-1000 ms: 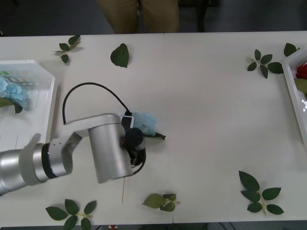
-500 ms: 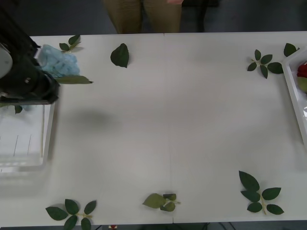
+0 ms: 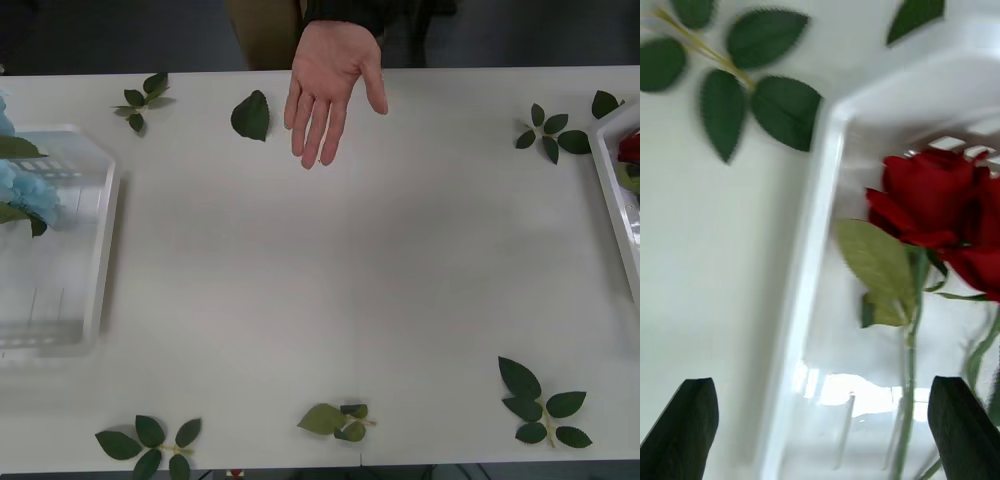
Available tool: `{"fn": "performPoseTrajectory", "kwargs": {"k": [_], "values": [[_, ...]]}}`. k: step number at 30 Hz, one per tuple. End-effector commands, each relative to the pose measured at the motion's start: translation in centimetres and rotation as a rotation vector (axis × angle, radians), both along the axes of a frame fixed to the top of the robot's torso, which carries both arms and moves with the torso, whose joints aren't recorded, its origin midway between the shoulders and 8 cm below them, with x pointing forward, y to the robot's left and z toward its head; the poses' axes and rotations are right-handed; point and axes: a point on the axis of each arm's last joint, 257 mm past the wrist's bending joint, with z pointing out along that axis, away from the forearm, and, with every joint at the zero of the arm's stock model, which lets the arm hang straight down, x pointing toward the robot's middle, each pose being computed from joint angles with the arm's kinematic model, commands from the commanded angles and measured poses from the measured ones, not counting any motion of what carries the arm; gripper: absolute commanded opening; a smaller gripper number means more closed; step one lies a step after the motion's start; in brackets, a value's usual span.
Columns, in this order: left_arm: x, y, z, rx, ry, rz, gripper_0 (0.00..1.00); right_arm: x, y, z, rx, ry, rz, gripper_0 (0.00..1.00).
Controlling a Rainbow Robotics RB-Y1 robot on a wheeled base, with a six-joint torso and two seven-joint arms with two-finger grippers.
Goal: Place the red flowers into the right box and the blue flowers into the left box. If a person shows an open palm, hand one flower to the person first, then continue sorting.
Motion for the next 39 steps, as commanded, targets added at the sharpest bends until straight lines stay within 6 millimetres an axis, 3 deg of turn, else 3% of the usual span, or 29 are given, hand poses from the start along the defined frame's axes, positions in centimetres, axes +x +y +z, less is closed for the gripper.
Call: {"fn": "performPoseTrajectory", "kwargs": {"k": [1, 5, 10, 17, 31, 35, 39], "values": [[3.0, 2.3, 1.8, -0.001, -0.105, 0.033, 0.0, 0.6, 0.8, 7.8, 0.042, -0.096, 0.016, 0.81], [3.6, 3.6, 0.2, 0.008, -0.118, 0.059, 0.0, -0.2, 2.3, 8.8, 0.077, -0.077, 0.047, 0.81], [4.5, 4.9, -1.9, 0.04, -0.163, 0.061, 0.0, -0.8, 6.6, 8.7, 0.216, -0.055, 0.119, 0.81], [4.6, 5.1, -2.1, 0.033, -0.171, 0.065, 0.0, 0.2, 7.8, 8.1, 0.259, -0.096, 0.127, 0.81], [4.8, 4.5, -2.2, 0.02, -0.172, 0.049, 0.0, 0.1, 9.9, 8.2, 0.347, -0.107, 0.167, 0.81], [4.9, 2.6, -0.9, -0.01, -0.167, -0.01, 0.0, -0.3, 12.6, 8.1, 0.457, -0.107, 0.21, 0.81], [4.6, -4.2, 4.3, -0.21, -0.184, -0.161, 0.0, -1.2, 15.3, 6.9, 0.578, -0.093, 0.251, 0.81]]}}
